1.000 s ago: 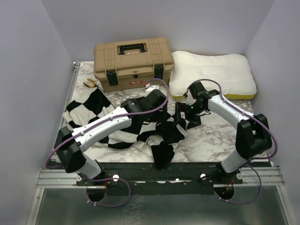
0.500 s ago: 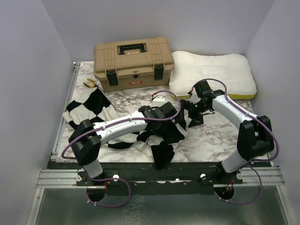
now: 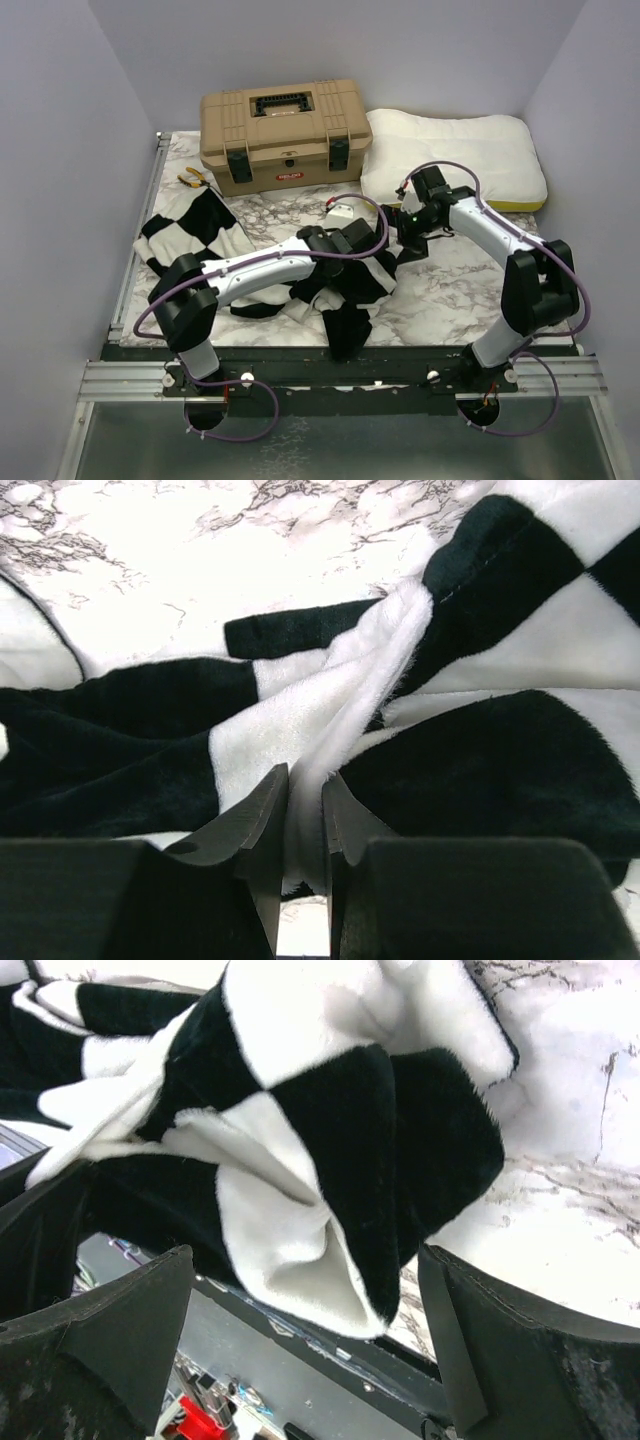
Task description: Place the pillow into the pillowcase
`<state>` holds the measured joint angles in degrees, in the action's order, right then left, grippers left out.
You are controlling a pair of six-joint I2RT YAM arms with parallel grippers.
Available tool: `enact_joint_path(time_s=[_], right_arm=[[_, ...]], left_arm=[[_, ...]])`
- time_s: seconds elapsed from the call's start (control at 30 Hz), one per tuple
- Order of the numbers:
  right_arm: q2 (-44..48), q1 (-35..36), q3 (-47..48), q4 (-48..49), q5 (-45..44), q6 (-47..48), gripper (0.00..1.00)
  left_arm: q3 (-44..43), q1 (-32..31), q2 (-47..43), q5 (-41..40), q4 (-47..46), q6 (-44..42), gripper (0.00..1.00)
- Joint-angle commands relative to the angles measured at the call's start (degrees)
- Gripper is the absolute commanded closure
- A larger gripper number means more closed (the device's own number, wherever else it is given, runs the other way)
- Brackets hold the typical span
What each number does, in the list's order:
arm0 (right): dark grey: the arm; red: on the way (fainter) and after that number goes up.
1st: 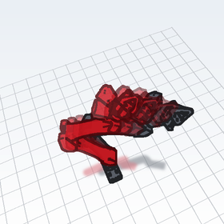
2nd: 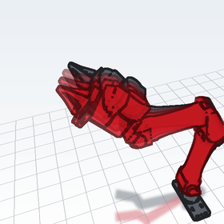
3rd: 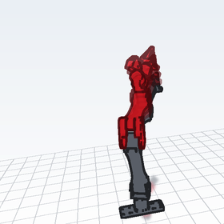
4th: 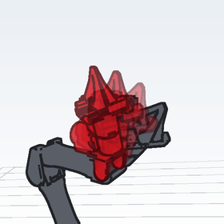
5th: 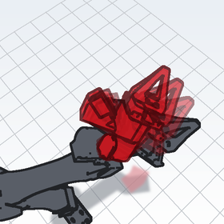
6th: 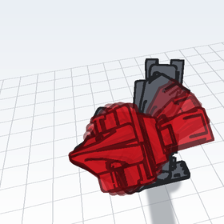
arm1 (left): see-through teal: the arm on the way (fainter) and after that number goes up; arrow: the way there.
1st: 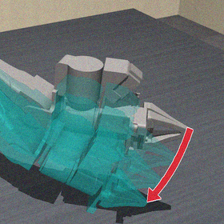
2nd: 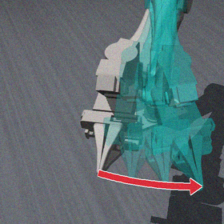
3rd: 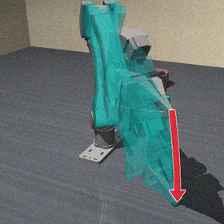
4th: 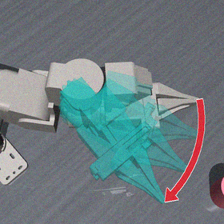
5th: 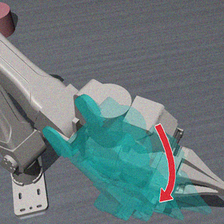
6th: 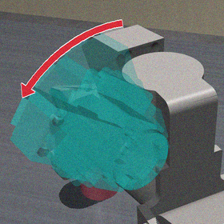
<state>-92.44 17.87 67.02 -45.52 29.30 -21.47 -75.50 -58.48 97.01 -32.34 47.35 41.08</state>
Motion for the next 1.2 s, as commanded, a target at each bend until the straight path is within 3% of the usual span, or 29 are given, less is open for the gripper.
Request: enact_joint_path(time_s=[0.0, 0.2, 0.23, 0.33, 0.4, 0.43, 0.77, 0.87, 1.0, 1.17], right_arm=[[-4.73, -0.38, 0.64, 3.15, 2.81, 0.62, 0.03], [-7.49, -0.39, -1.60, 6.40, 9.20, -0.18, 0.30], [-7.41, -0.38, -2.43, 7.04, 10.30, -0.53, 0.38], [-6.71, -0.41, -4.70, 8.33, 10.90, -1.31, 0.83], [-6.22, -0.42, -5.38, 7.57, 8.30, -0.91, 0.99], [-5.75, -0.39, -5.53, 6.90, 6.35, -0.57, 1.00], [2.52, -0.40, -1.27, -0.17, -14.58, 2.85, 1.00], [5.42, -0.38, -0.42, -1.07, -21.06, 4.03, 1.00], [8.16, -0.39, 0.50, -1.18, -23.97, 5.21, 0.97], [9.90, -0.38, 3.73, -1.35, -15.84, 6.90, 0.35]], left_arm=[[0.75, 0.03, -4.49, -1.67, 1.03, -0.99, 0.80], [2.26, 0.06, -7.32, 0.70, 0.95, -0.57, 0.81], [2.75, 0.14, -7.82, 0.77, 0.68, -0.27, 0.81], [4.07, 0.27, -8.81, 0.93, 0.68, 0.25, 0.82], [4.96, 0.38, -9.47, 1.01, 0.64, 0.40, 0.82], [5.46, 0.36, -10.00, 0.88, 0.64, 0.59, 0.82], [9.50, 2.71, -14.29, -2.23, 2.62, 0.92, 0.89], [9.21, 3.66, -15.43, -4.10, 3.57, -0.06, 0.98], [7.63, 4.24, -15.96, -6.34, 3.70, -2.25, 1.00], [3.92, 4.28, -15.17, -8.97, 3.26, -6.27, 1.00]])
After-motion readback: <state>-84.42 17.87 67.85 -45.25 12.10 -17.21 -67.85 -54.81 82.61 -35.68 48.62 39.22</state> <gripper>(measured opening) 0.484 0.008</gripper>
